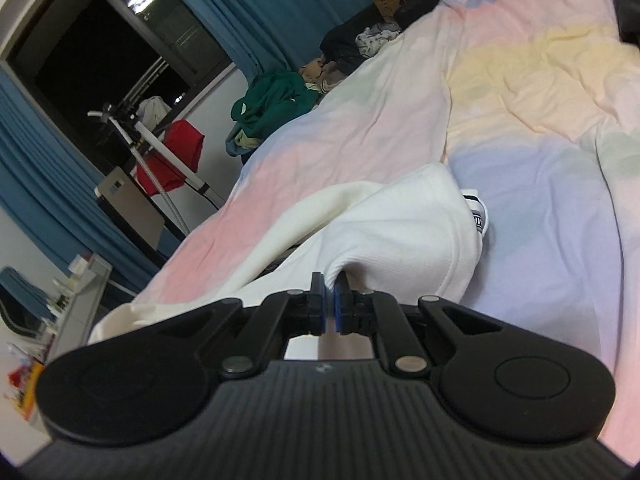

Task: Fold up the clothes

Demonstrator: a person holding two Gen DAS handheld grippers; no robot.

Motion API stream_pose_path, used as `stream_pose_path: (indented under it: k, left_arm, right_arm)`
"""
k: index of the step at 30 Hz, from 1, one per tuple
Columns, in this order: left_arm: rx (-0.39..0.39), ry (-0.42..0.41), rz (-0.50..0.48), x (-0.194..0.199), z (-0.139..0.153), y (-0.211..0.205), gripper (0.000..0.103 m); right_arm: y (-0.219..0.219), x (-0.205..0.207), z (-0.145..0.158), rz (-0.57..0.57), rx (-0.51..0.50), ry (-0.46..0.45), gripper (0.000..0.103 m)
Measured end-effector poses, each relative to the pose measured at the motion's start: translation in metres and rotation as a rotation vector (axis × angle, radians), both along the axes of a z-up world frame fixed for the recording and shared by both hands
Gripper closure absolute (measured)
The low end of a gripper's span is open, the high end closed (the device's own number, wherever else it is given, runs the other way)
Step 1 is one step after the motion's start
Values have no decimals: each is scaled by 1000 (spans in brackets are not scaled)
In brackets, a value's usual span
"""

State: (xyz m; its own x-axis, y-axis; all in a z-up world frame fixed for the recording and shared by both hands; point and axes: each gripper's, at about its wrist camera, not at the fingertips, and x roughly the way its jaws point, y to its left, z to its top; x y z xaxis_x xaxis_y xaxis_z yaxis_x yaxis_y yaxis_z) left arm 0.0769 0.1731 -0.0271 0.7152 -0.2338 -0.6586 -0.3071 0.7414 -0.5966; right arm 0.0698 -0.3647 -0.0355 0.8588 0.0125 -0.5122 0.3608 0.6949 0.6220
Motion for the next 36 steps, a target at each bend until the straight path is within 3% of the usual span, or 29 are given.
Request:
stream_pose_path:
  k: [13, 15, 18, 21, 23, 27, 30, 36]
  left_arm:
    - [-134, 118, 54, 1, -27, 2, 15]
    - [-141, 132, 107, 1, -35, 9, 16]
    - [-232, 133, 195, 1, -50, 22, 20]
    - [-246, 97, 265, -2, -52, 29, 30]
    - [-217, 78, 302, -4, -50, 31, 51]
    - [-188, 31, 342, -6, -40, 40, 62]
    - [-136, -64, 351, -10, -19, 44, 82]
    - [-156, -274, 356, -18, 33, 66, 86]
  right_arm:
    - [3, 1, -2, -31, 20, 6, 95]
    - [6, 3, -1, -35, -1, -2, 95]
    - [8, 6, -1, -50, -19, -11, 95]
    - [9, 8, -1, -65, -35, -22, 95]
    - [9, 8, 0, -72, -55, -38, 95]
    - [9, 8, 7, -94, -104, -79, 96]
    - [7, 10, 16, -118, -136, -109, 96]
    - [1, 6, 51, -130, -143, -259, 96]
